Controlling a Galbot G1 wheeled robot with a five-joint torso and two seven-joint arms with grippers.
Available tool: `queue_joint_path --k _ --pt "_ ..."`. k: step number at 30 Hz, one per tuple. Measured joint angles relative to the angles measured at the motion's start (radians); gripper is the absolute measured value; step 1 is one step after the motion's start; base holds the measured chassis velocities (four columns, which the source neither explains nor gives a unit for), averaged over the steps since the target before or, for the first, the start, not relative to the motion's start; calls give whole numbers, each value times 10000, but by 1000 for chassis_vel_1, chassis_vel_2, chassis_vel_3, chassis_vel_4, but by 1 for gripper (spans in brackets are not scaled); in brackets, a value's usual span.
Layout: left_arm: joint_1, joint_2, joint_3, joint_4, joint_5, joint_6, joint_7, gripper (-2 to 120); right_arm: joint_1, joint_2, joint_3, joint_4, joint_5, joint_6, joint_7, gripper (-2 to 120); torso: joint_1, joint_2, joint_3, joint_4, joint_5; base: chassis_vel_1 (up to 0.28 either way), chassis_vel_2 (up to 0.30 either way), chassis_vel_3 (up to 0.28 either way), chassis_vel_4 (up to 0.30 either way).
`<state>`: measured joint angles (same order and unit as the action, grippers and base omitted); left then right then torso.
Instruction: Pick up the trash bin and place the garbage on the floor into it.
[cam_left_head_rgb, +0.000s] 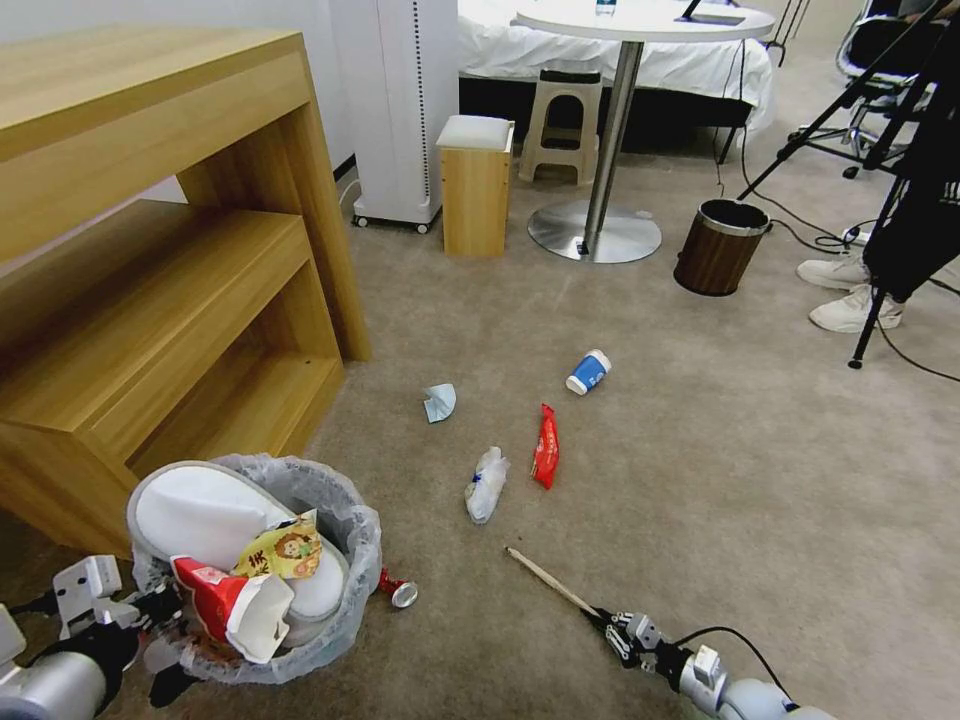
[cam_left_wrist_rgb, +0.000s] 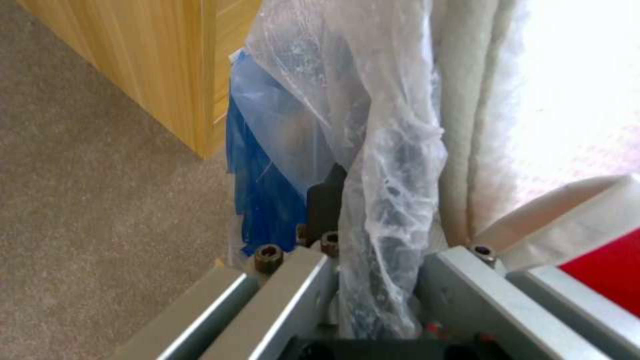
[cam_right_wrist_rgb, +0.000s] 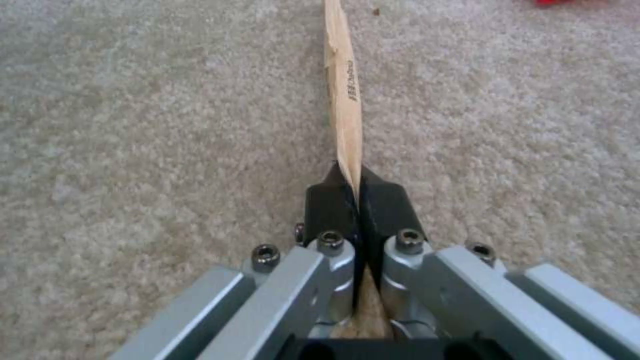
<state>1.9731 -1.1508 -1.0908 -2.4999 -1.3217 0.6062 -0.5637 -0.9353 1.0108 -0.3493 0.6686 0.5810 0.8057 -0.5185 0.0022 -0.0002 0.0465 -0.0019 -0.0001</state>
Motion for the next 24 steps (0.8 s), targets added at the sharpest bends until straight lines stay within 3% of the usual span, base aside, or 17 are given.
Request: queue_joint_path --k 17,24 --pt "32 -29 177 0 128 0 36 0 -67 -328 403 566 273 46 -306 0 0 1 -1 1 1 0 0 0 0" --pt "-30 -36 628 0 303 63 30 0 -104 -802 565 1477 756 55 -384 0 -2 2 -1 2 2 0 0 0 0"
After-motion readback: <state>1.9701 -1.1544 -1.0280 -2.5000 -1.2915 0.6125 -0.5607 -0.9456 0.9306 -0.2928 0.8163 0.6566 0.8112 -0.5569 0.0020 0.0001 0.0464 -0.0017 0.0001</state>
